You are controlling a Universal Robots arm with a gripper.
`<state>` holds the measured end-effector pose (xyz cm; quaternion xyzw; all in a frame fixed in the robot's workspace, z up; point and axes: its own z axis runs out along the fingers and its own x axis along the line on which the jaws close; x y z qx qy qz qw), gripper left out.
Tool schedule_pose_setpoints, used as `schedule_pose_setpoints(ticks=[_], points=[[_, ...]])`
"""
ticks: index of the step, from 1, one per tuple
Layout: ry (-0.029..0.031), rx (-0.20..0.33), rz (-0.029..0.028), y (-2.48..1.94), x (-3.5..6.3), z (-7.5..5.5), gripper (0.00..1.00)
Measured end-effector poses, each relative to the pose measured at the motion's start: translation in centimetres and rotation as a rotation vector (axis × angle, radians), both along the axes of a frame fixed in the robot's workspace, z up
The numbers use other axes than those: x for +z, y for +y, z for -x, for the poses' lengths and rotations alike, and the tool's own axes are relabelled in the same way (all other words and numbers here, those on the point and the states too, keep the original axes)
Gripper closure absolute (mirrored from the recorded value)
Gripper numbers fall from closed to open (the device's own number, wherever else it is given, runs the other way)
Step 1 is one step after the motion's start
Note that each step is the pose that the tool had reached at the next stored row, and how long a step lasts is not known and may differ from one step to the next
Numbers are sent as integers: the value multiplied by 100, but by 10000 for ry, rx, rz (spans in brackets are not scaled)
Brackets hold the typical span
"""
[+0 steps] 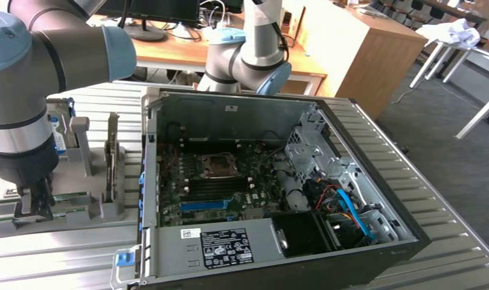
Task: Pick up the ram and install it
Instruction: 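Pick up the ram and move it above insertion slot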
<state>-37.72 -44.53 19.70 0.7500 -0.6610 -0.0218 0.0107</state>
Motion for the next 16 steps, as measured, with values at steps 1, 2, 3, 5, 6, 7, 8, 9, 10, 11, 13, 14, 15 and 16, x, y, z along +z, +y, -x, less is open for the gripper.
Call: schedule_pose_setpoints(ticks=[1, 2, 3, 5, 6, 7, 8, 9, 10, 11, 13, 14, 15, 16], points=[[0, 0, 0, 0, 0, 0, 66], [0, 0, 0, 0, 0, 0, 72], [0, 0, 1, 0, 0, 0, 72], [0, 0, 0, 0, 0, 0, 84], [1, -1, -1, 0, 0, 0, 84], [0, -1, -1, 0, 0, 0, 87], [0, -1, -1, 0, 0, 0, 87], [0, 0, 0, 0, 0, 0, 87], [0, 0, 0, 0, 0, 0, 87], [0, 0, 0, 0, 0, 0, 87], [0, 0, 0, 0, 0, 0, 87], [0, 0, 0, 0, 0, 0, 87], [0, 0, 0, 0, 0, 0, 87], [0, -1, 3, 0, 0, 0, 87]])
